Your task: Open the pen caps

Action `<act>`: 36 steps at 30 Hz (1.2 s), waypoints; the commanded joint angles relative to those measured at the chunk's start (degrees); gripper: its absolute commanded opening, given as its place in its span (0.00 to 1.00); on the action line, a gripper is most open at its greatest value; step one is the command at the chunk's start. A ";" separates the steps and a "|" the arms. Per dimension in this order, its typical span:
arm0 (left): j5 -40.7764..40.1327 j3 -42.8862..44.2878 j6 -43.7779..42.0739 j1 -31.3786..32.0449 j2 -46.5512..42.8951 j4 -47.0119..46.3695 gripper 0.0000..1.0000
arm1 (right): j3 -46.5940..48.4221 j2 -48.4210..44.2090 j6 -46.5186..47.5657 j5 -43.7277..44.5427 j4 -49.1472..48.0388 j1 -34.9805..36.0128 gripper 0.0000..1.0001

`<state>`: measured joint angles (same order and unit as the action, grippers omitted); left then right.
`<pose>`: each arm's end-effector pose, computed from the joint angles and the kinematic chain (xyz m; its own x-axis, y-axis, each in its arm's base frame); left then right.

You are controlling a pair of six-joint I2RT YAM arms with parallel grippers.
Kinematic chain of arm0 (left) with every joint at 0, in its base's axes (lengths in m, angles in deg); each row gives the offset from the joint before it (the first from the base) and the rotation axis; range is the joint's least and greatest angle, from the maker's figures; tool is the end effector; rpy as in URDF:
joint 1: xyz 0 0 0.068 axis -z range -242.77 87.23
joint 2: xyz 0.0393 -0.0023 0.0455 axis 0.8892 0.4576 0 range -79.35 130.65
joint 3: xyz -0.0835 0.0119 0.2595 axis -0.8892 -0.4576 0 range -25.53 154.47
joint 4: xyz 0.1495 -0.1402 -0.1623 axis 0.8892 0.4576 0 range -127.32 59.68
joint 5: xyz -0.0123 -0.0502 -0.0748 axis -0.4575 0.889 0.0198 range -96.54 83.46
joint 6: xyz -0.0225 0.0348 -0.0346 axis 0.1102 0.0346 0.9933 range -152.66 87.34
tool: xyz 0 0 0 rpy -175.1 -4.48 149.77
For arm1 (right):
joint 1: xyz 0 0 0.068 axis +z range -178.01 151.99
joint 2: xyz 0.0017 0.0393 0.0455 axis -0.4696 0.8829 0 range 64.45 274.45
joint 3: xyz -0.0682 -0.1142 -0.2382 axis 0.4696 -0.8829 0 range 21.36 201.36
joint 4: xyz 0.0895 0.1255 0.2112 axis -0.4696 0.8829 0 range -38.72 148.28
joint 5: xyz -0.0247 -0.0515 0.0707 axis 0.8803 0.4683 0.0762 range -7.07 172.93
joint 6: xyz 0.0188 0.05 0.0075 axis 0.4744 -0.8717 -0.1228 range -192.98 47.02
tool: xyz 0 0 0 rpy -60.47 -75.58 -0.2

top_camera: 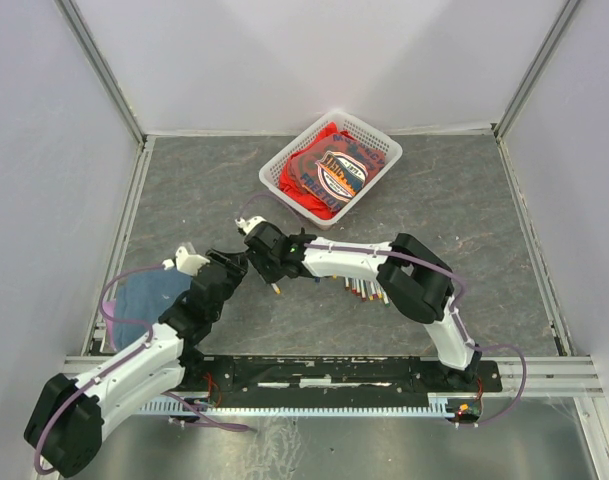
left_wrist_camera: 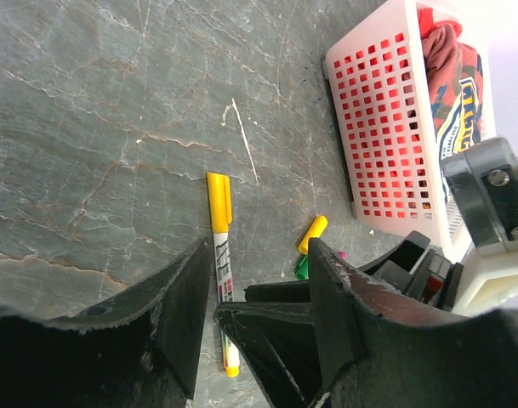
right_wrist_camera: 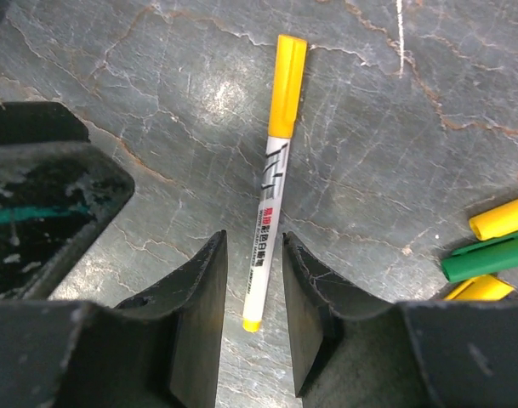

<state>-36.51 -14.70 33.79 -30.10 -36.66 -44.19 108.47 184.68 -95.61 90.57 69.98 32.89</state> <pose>0.1449 -0.0718 0.1698 -0.2212 -0.8015 -0.5555 -0.2914 0.5979 -0.7467 0.2271 0.3982 0.1721 -0.6707 -0.4208 -0.6108 -0.6154 0.7755 0.1414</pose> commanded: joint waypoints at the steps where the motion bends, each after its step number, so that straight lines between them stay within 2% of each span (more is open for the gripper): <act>1: -2.72 -0.30 2.23 0.08 -0.91 0.01 0.56 | 3.38 1.61 0.52 1.50 1.31 0.87 0.39; 10: -2.72 -0.37 2.24 0.03 -1.74 0.72 0.56 | 3.59 3.10 0.08 3.28 3.93 1.02 0.33; 20: -4.09 -0.06 2.46 0.07 -0.79 0.90 0.58 | -0.35 1.76 -1.40 3.77 5.79 0.98 0.02; 27: -3.25 0.90 1.67 0.04 1.39 0.23 0.61 | -7.45 -6.12 -1.41 3.70 -0.27 0.98 0.01; 36: 4.56 1.84 -1.38 0.03 7.51 -7.92 0.62 | -14.39 -14.58 -2.53 -1.62 -6.07 0.94 0.01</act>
<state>-35.03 -14.88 33.86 -30.12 -31.15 -44.95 95.99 176.02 -97.08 92.12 69.31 33.48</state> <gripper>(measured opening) 0.616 0.034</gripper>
